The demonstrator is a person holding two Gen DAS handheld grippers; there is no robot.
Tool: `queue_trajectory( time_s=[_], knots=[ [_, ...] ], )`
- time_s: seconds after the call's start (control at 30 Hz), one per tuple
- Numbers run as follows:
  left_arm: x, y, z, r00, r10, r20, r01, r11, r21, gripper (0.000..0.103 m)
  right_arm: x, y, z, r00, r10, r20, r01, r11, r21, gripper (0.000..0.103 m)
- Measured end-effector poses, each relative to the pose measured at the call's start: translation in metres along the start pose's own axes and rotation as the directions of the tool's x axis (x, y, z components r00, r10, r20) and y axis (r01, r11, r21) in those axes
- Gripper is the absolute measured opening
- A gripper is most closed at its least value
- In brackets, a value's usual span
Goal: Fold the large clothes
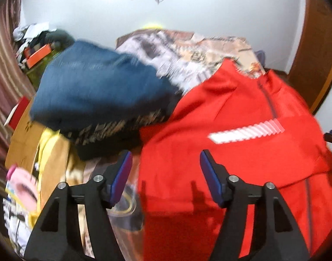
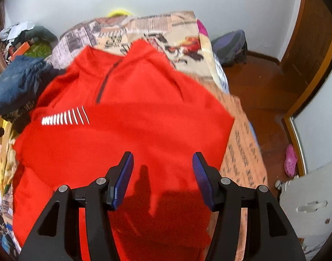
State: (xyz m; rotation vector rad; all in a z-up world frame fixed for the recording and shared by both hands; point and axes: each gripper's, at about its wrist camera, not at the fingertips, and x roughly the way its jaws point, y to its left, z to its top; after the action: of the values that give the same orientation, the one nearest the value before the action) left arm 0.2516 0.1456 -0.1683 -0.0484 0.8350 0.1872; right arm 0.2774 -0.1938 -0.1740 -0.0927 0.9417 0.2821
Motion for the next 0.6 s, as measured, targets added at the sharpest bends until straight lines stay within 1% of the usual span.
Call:
queue_trajectory(
  time_s=[0.17, 0.27, 0.33, 0.4, 0.47, 0.6],
  knots=[
    [0.001, -0.026, 0.041, 0.997, -0.003, 0.074, 0.000, 0.999, 0.039, 0.081, -0.006, 0.008, 0.025, 0.997, -0.004, 0.074, 0.007, 0.999, -0.043, 0.052],
    [0.008, -0.040, 0.061, 0.995, -0.022, 0.096, 0.017, 0.998, 0.059, 0.082, -0.001, 0.013, 0.039, 0.996, -0.007, 0.094, 0.013, 0.998, -0.061, 0.052],
    [0.016, -0.050, 0.076, 0.994, -0.053, 0.099, 0.047, 0.997, 0.064, 0.082, 0.005, 0.017, 0.050, 0.994, -0.011, 0.107, 0.020, 0.997, -0.076, 0.052],
    [0.032, -0.059, 0.094, 0.992, -0.101, 0.073, 0.096, 0.993, 0.064, 0.082, 0.013, 0.020, 0.060, 0.994, -0.008, 0.112, 0.017, 0.996, -0.082, 0.052],
    [0.052, -0.070, 0.112, 0.992, -0.121, 0.044, 0.118, 0.991, 0.064, 0.082, 0.020, 0.022, 0.070, 0.994, 0.009, 0.111, 0.000, 0.997, -0.081, 0.052],
    [0.092, -0.086, 0.134, 0.989, -0.146, -0.019, 0.147, 0.987, 0.069, 0.082, 0.042, 0.022, 0.095, 0.995, 0.038, 0.090, -0.032, 0.997, -0.064, 0.052]
  ],
)
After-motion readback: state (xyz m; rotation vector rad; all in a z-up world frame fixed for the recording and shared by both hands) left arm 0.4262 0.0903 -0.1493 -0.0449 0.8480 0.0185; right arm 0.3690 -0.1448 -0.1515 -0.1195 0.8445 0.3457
